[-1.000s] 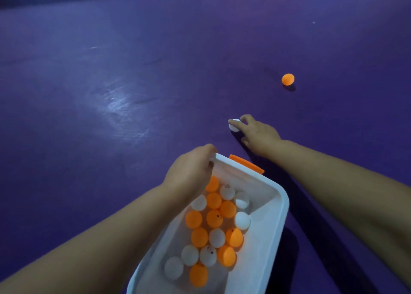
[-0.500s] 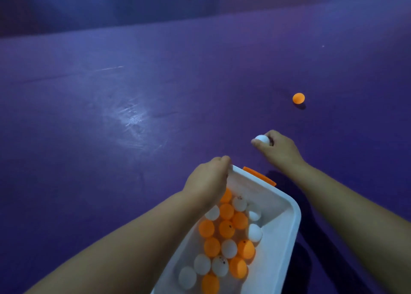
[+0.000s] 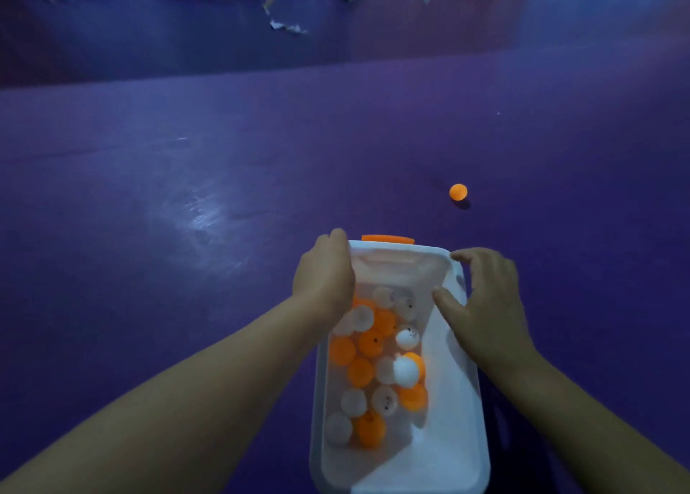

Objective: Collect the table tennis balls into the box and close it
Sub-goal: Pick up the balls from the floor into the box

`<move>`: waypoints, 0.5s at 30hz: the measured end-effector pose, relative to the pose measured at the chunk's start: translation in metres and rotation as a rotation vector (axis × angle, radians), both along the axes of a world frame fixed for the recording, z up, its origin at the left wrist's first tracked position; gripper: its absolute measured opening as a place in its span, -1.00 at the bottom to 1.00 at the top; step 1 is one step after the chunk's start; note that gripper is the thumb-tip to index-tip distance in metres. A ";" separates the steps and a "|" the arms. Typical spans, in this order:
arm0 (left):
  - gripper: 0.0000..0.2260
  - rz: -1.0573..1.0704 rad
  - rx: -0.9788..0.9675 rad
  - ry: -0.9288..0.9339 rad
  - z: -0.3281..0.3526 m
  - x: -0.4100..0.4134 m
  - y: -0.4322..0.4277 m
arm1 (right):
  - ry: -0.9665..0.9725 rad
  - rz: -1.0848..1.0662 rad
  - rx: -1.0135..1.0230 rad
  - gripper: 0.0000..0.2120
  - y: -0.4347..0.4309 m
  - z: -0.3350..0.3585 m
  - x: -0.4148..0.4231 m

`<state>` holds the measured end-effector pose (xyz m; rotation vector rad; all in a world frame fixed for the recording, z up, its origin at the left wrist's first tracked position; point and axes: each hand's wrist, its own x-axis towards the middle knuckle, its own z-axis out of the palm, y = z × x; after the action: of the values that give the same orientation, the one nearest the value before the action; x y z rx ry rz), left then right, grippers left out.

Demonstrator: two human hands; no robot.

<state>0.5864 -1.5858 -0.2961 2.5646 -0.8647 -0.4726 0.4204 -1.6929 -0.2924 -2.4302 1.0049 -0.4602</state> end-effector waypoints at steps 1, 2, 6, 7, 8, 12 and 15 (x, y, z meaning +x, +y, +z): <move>-0.90 0.013 0.000 -0.009 0.003 0.000 -0.005 | 0.069 -0.029 0.022 -0.49 -0.011 -0.003 -0.006; -0.89 0.029 -0.005 -0.019 0.006 0.000 -0.010 | 0.155 -0.055 0.081 -0.41 -0.020 -0.004 -0.009; -0.90 0.078 0.008 -0.068 0.020 0.004 -0.044 | 0.348 -0.042 0.319 -0.63 -0.054 0.001 -0.008; -0.91 0.078 0.019 -0.076 0.026 0.005 -0.056 | 0.331 -0.026 0.329 -0.75 -0.064 0.006 -0.005; -0.90 0.074 0.032 -0.088 0.035 0.006 -0.069 | 0.300 -0.015 0.339 -0.82 -0.074 0.013 -0.003; -0.84 0.067 0.063 -0.140 0.081 0.017 -0.127 | 0.172 -0.020 0.399 -0.81 -0.120 0.048 0.003; -0.82 0.048 0.060 -0.190 0.120 0.025 -0.174 | 0.147 -0.024 0.421 -0.85 -0.152 0.075 -0.006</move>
<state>0.6116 -1.7599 -0.1760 2.7125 -0.8613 -0.2468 0.4143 -1.8453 -0.2172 -2.0950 1.0693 -0.0643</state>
